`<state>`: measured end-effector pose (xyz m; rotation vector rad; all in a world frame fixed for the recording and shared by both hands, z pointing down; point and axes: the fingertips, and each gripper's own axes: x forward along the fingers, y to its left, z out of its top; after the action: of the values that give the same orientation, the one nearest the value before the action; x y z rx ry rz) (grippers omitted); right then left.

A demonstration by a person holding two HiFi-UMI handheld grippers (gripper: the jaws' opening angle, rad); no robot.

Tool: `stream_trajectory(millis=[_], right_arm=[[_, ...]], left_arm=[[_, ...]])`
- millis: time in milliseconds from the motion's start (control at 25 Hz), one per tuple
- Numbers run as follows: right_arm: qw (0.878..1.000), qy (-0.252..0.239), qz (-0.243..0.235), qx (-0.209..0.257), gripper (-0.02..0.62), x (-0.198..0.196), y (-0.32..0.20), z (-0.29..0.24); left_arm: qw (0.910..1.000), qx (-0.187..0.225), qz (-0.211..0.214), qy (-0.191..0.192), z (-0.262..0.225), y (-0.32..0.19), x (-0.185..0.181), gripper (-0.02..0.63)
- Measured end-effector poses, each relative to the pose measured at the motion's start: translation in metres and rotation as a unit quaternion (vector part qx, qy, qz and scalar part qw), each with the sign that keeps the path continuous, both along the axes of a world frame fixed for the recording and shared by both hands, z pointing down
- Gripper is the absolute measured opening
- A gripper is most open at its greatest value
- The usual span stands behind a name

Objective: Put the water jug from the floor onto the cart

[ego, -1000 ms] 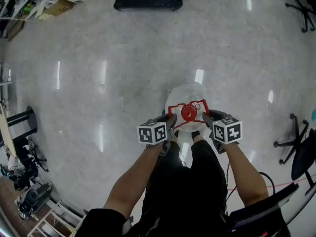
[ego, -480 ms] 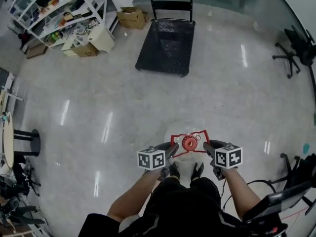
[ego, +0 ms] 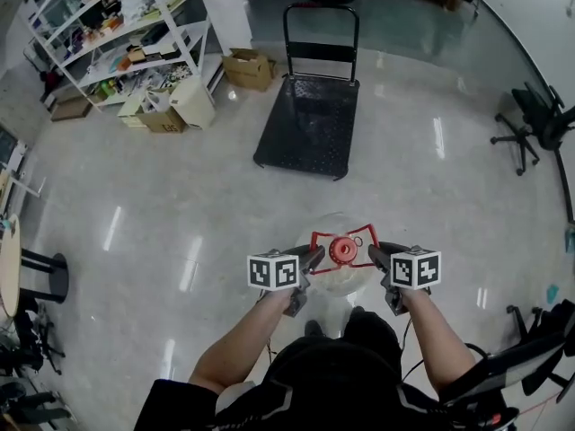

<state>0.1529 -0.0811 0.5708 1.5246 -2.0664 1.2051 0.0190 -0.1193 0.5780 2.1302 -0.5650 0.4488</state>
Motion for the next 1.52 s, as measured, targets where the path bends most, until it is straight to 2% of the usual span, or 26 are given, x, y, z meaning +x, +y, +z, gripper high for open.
stream_trajectory(millis=[240,480,640,840,1040,1240,1520], right_arm=[[1.000,-0.003,-0.020,0.006,0.083,0.014,-0.083,-0.008],[0.998,-0.026,-0.056,0.005,0.083,0.034,-0.181,-0.010],[0.997,-0.019,-0.079,0.017,0.083,0.047,-0.252,-0.028],[0.998,-0.014,-0.066,0.017,0.084,0.048,-0.334,-0.028],[0.999,-0.006,-0.025,0.019,0.083,0.059,-0.413,-0.029],[1.000,-0.009,0.004,0.022,0.084,0.056,-0.491,-0.029],[1.000,-0.007,-0.006,0.018,0.084,0.063,-0.597,-0.025]], left_arm=[[0.9999,-0.004,-0.011,0.004,-0.007,-0.082,0.017,0.078],[0.9989,-0.010,-0.047,-0.002,-0.014,-0.171,0.036,0.078],[0.9978,0.000,-0.066,-0.007,-0.030,-0.238,0.049,0.078],[0.9982,0.004,-0.060,-0.008,-0.029,-0.319,0.049,0.078],[0.9995,0.012,-0.026,0.012,-0.029,-0.406,0.064,0.078],[0.9997,0.023,0.002,0.011,-0.032,-0.491,0.062,0.078],[0.9997,0.025,-0.003,0.006,-0.030,-0.596,0.072,0.079]])
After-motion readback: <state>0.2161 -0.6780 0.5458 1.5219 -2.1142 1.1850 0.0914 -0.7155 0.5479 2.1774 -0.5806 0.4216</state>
